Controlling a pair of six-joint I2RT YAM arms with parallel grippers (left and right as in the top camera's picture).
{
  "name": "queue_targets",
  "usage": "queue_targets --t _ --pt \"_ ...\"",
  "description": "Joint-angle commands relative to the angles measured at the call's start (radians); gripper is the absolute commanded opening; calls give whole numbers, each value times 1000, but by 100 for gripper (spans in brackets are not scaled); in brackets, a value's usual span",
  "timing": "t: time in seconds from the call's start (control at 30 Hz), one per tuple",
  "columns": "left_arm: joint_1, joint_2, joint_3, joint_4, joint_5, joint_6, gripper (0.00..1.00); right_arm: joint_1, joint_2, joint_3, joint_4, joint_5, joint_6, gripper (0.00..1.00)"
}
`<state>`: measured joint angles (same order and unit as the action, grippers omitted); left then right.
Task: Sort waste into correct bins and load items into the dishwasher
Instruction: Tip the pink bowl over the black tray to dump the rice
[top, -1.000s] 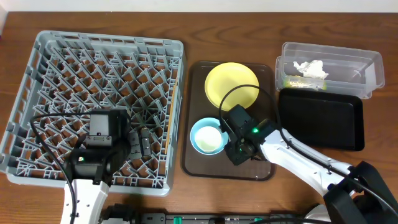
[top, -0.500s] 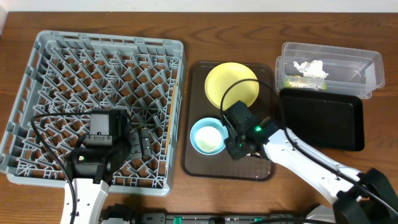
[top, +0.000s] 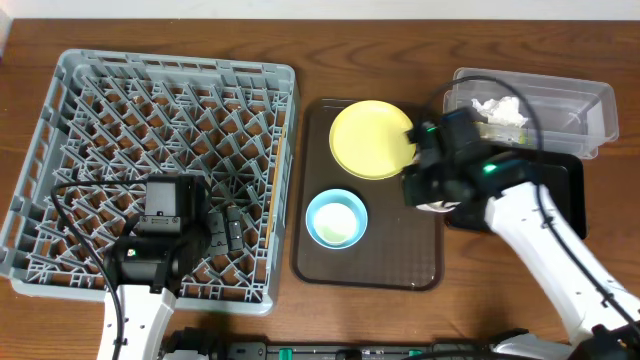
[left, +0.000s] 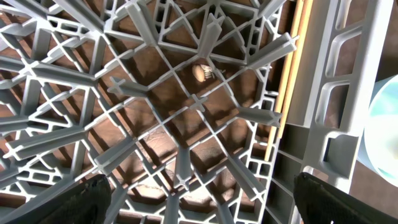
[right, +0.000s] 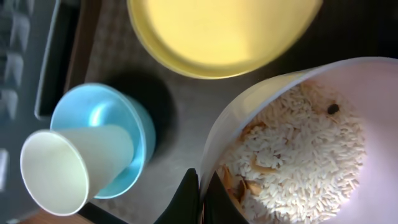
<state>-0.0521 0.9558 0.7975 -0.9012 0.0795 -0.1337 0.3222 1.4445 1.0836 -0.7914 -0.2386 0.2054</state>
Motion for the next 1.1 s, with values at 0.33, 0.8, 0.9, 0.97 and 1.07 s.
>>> queue_targets --t 0.33,0.8,0.9,0.97,1.07 --pt "5 4 20 -3 7 -2 96 -443 -13 16 -6 -361 -31 1" --pt "5 4 20 -3 7 -2 96 -678 142 13 -9 -731 -121 1" --pt "5 4 20 -3 7 -2 96 -717 193 13 -9 -864 -161 1" --pt "5 4 20 -3 7 -2 96 -748 238 13 -10 -963 -188 1" --pt "5 4 20 -3 7 -2 96 -775 283 13 -9 -1012 -189 1"
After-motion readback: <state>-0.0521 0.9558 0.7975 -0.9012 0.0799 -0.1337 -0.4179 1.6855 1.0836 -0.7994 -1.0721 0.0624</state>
